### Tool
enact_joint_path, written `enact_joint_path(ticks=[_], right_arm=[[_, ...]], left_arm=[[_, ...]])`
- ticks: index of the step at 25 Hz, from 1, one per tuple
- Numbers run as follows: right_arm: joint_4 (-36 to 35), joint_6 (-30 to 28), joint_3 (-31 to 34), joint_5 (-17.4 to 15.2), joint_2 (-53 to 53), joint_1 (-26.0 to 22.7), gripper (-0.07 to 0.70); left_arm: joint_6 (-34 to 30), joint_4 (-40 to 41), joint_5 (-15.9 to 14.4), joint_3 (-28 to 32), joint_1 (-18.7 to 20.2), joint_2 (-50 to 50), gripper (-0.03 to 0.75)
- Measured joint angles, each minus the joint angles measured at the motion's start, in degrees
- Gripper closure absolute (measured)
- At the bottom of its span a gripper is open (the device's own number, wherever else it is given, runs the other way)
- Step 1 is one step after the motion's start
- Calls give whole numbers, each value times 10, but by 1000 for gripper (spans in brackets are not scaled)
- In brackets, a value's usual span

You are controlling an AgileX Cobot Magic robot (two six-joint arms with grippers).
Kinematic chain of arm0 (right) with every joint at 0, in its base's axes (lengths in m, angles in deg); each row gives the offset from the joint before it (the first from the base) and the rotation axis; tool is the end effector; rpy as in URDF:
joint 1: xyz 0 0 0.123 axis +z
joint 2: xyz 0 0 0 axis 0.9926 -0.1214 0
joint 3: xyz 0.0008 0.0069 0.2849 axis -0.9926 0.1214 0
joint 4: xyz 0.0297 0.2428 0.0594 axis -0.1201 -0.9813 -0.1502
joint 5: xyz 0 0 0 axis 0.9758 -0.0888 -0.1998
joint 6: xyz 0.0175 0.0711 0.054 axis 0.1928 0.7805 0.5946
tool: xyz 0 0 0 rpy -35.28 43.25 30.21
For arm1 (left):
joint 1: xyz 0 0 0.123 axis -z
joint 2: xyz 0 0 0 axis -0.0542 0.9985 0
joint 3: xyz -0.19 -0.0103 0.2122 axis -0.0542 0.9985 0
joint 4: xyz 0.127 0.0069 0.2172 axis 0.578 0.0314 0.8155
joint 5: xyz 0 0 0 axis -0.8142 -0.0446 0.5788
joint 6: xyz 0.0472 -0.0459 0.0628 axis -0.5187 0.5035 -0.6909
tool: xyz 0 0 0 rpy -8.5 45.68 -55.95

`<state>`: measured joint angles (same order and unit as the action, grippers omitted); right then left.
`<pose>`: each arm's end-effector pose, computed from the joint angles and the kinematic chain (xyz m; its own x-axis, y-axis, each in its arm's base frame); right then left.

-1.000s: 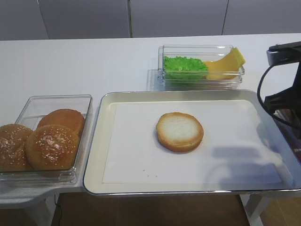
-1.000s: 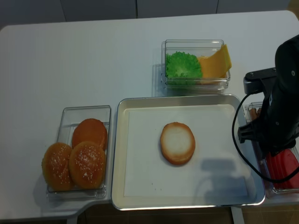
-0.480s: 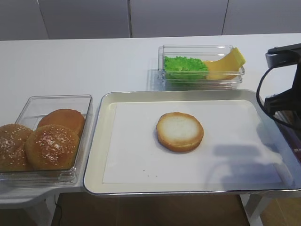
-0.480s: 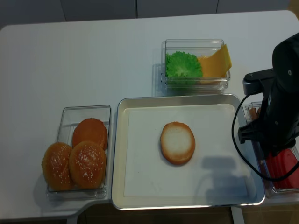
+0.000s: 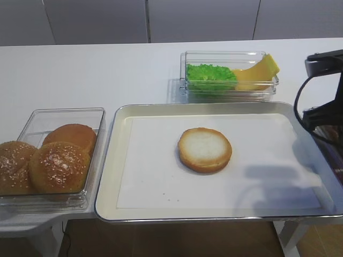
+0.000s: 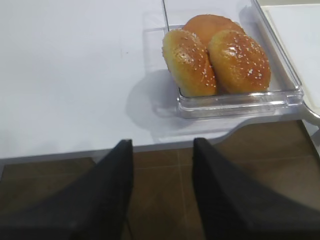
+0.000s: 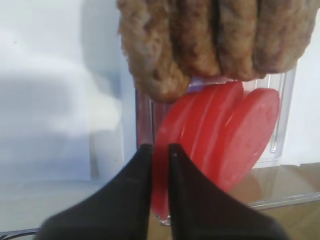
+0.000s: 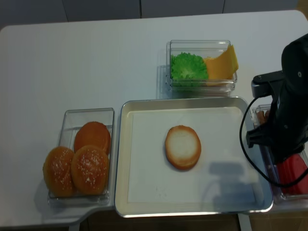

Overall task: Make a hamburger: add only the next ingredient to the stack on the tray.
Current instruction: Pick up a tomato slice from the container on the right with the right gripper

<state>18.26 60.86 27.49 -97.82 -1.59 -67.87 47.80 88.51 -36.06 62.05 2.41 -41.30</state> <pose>0.2516 0.0581 0.2502 -0.9985 -0.0461 -0.0304 -0.0428 0.9937 -0.1033 -0.0119 -0.0023 0.2636 -0.5620 -0.0656 -0.8245 -0.0256 0.9977 -0.0620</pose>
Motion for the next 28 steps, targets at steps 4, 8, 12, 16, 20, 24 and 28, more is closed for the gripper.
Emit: enact_joint_path(ticks=[4,8,12,16,20,24,28], right_arm=[[-3,0,0,3,25,0,573],[-7,0,0,3,52,0,573],[-11,0,0,3,80,0,573],[-14,0,0,3,107,0,574],[-14,0,0,2,129,0,574],[-19,0,-14,-6,139,0,575],[-41,-10,-58,-13,141,0,575]], left_arm=[[0,0,0,0,0,0,416],[0,0,0,0,0,0,416],[0,0,0,0,0,0,417],[0,0,0,0,0,0,416],[0,0,0,0,0,0,416],[0,0,0,0,0,0,416],[0,0,0,0,0,0,416]])
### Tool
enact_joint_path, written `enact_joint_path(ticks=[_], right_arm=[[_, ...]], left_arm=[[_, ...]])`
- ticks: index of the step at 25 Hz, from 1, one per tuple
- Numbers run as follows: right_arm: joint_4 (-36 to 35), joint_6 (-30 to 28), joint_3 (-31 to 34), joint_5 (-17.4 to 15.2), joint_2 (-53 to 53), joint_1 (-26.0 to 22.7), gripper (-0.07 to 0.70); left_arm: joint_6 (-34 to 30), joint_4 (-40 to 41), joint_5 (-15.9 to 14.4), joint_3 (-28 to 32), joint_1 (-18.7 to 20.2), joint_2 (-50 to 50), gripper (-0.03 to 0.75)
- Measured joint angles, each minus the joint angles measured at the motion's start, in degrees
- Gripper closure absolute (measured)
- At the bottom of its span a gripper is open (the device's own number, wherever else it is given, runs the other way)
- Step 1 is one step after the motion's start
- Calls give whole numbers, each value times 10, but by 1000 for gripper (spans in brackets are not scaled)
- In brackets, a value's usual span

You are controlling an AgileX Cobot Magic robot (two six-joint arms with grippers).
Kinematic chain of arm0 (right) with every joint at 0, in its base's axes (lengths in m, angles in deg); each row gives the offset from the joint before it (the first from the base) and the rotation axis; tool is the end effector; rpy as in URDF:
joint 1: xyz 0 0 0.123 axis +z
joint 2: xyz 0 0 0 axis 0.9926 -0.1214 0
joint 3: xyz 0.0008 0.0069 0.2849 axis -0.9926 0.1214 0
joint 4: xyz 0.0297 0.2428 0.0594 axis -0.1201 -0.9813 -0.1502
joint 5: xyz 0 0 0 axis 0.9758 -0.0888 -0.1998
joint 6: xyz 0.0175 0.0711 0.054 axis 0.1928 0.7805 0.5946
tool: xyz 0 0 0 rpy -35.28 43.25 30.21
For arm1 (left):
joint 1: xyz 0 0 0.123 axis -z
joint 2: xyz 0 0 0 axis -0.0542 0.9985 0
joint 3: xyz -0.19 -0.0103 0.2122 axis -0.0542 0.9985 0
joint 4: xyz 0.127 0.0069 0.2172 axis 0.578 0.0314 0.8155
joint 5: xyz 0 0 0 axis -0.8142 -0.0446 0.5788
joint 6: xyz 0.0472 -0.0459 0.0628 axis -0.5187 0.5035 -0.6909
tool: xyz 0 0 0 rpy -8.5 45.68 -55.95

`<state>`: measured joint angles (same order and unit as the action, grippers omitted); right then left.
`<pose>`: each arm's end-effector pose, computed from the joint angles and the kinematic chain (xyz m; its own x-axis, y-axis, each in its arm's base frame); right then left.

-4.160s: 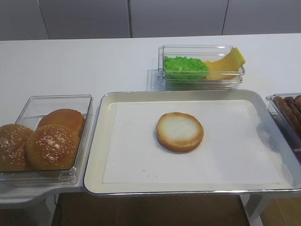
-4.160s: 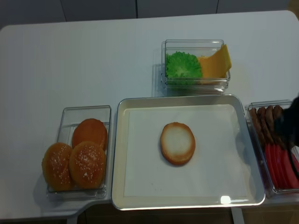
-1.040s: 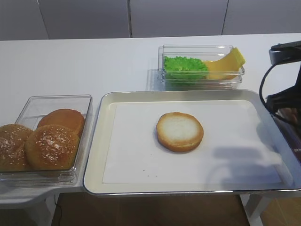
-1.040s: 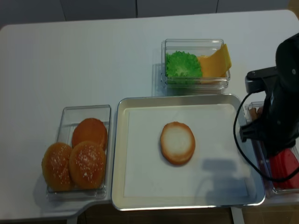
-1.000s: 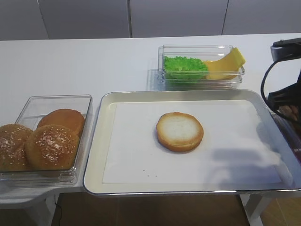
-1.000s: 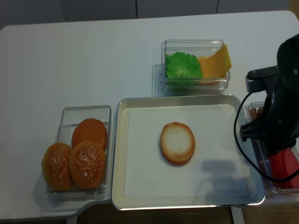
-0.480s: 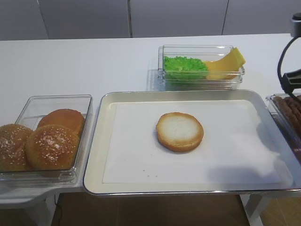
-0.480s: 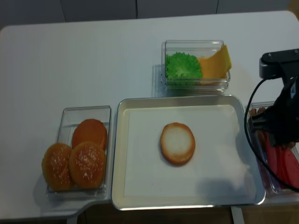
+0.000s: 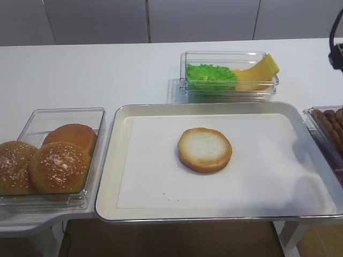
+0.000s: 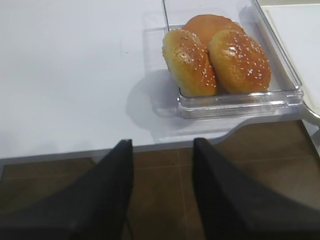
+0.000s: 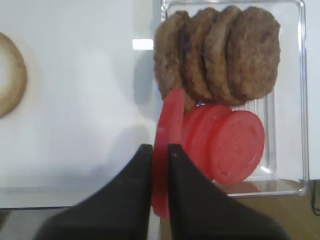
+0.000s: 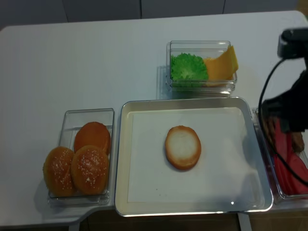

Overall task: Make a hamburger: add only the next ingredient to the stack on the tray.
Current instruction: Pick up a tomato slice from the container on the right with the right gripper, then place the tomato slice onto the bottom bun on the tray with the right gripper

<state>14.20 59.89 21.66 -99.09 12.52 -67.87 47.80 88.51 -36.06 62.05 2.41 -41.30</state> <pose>0.2185 0.0553 0.3364 -0.9453 -0.0213 -0.3256 -0.0347 0.9988 0.0353 -0.0119 -0.0023 0.2636 -0.5620 -0.0656 -0.8245 -0.0256 0.9977 -0.0620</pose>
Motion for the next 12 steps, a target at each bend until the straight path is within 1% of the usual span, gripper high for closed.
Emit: enact_joint_path(ticks=[4,8,10,12], right_arm=[[-17,-8,-41,-5,0,0,576],[-52,-27,-62,-5,-2,2,576],[-60,-31,-65,-4,-7,18,576],[-61,-31,-69,4,-20,42,576]], left_arm=[[0,0,0,0,0,0,417],[0,0,0,0,0,0,416],[0,0,0,0,0,0,416],[0,0,0,0,0,0,417]])
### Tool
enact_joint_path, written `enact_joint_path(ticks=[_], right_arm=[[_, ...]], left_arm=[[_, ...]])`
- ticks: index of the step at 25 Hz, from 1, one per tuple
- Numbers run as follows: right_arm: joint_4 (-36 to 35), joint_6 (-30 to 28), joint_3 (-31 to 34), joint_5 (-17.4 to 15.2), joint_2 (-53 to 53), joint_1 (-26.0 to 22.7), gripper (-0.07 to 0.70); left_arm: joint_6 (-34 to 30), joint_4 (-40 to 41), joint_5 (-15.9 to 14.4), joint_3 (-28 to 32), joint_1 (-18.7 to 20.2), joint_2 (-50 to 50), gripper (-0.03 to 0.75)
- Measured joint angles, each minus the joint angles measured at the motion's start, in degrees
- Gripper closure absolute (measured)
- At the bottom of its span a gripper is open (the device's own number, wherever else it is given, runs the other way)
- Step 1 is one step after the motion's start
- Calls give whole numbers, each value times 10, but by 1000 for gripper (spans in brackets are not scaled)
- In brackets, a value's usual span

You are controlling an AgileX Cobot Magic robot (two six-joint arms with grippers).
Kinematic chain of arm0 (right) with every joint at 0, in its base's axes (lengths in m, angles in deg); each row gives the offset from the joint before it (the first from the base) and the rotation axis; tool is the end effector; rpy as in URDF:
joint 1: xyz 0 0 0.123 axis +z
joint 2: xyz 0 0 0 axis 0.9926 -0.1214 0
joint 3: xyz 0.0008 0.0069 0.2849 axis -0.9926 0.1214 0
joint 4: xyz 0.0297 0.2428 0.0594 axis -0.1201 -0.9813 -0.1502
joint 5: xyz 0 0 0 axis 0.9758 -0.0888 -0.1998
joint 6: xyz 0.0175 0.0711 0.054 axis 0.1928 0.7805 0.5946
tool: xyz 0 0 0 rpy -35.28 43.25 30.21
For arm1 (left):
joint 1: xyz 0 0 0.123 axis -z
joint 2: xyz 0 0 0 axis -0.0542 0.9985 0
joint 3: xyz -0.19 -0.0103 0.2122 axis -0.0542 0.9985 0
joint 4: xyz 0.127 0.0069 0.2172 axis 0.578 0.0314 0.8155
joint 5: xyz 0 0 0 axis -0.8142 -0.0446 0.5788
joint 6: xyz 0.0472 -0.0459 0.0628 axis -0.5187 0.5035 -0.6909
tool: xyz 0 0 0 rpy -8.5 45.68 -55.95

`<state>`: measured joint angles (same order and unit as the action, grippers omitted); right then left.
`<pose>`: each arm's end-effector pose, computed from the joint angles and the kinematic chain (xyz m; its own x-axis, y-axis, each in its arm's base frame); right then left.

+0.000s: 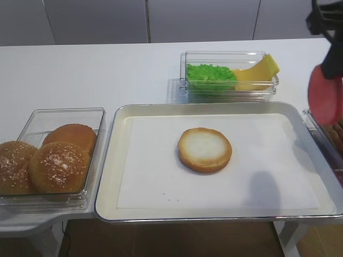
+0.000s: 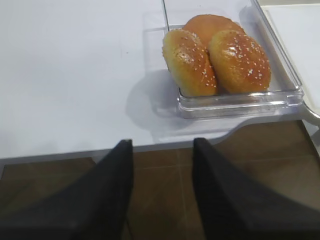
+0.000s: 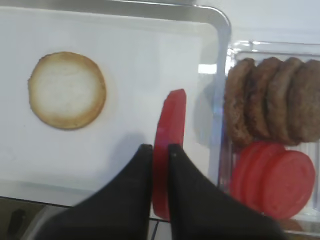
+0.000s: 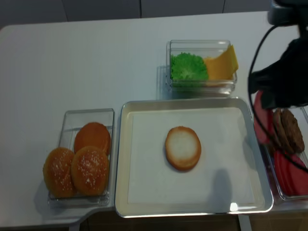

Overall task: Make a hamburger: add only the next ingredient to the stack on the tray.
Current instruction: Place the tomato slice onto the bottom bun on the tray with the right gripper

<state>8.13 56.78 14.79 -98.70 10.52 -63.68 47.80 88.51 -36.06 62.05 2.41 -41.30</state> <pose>0.2250 0.0847 0.3625 -0.9150 -0.1005 -0.3906 -0.1659 0.9765 0.1374 -0.0119 -0.0023 0.2636 -0.5620 -0.0656 -0.8245 -0.0256 0.9977 -0.0620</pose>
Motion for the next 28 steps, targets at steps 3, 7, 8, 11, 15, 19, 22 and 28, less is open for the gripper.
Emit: enact_joint_path(ticks=[3,7,8,11,15,19,22,28], right_arm=[[-1,8,-6,22,-30,43,576],[-2,18,-12,61,-77,92,576],[-2,19,-12,70,-90,102,576],[-2,22,-14,96,-127,123,576],[20,23,-23,122,-172,143,576],[39,19,-33,133,-202,152,576],[43,13,-33,138,-213,152,576],[56,6,-33,139,-218,152,577]], left_arm=[[0,0,0,0,0,0,416],[0,0,0,0,0,0,416],[0,0,0,0,0,0,417],[0,0,0,0,0,0,416],[0,0,0,0,0,0,416],[0,0,0,0,0,0,417],[0,0,0,0,0,0,416],[0,0,0,0,0,0,417]])
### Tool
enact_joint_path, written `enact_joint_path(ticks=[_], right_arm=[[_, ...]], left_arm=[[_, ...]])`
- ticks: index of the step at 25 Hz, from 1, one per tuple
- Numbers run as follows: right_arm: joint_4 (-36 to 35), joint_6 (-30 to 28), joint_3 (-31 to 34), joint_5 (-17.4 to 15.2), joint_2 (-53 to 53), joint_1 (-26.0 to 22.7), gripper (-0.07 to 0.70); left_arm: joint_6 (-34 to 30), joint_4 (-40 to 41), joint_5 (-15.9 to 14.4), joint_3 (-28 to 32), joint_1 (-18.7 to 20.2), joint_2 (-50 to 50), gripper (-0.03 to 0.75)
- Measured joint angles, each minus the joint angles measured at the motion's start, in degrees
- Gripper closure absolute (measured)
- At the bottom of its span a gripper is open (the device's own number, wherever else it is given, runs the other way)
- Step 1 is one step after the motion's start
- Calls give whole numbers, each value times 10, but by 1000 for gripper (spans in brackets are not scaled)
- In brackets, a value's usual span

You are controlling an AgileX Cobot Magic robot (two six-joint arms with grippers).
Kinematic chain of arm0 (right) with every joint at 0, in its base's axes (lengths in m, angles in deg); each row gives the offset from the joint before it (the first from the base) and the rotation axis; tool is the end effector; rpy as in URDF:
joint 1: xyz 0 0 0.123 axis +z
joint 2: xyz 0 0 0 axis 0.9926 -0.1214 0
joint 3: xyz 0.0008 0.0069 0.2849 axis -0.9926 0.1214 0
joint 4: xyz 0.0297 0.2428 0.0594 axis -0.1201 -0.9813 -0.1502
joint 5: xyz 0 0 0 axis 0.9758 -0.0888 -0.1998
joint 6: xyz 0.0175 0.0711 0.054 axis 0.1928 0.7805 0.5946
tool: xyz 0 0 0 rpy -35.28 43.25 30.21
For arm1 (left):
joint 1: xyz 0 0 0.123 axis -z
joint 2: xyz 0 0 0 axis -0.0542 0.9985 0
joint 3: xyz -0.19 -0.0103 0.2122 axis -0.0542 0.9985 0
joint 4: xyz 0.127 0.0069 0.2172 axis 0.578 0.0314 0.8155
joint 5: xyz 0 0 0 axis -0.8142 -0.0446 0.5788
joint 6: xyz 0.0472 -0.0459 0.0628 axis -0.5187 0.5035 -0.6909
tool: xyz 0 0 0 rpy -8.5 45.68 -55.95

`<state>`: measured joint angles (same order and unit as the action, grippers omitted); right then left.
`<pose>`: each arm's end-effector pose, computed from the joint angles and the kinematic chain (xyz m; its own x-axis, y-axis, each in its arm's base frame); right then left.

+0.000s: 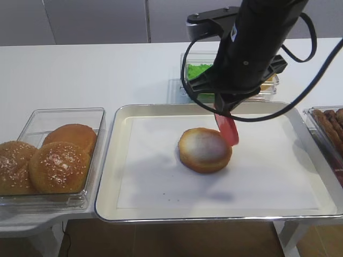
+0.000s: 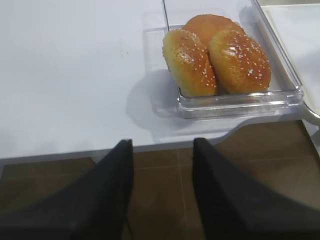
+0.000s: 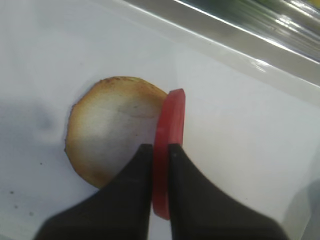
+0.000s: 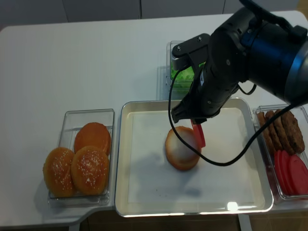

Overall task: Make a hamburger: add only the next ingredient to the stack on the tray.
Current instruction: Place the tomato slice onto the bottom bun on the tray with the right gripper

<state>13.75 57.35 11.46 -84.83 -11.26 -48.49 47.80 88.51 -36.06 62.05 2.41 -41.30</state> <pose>0.2828 0.1914 0.2757 -0.8628 -0.3778 -0.3360 -0.4113 0.9110 0.0318 -0.0119 -0.0023 0.2636 -0.5620 -0.0656 -0.8245 -0.0256 0.9977 -0.0620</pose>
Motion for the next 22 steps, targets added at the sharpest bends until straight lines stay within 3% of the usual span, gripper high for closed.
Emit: enact_joint_path(ticks=[22], right_arm=[[-9,-10,-2,-1,-20,2,577]], left_arm=[[0,0,0,0,0,0,416]])
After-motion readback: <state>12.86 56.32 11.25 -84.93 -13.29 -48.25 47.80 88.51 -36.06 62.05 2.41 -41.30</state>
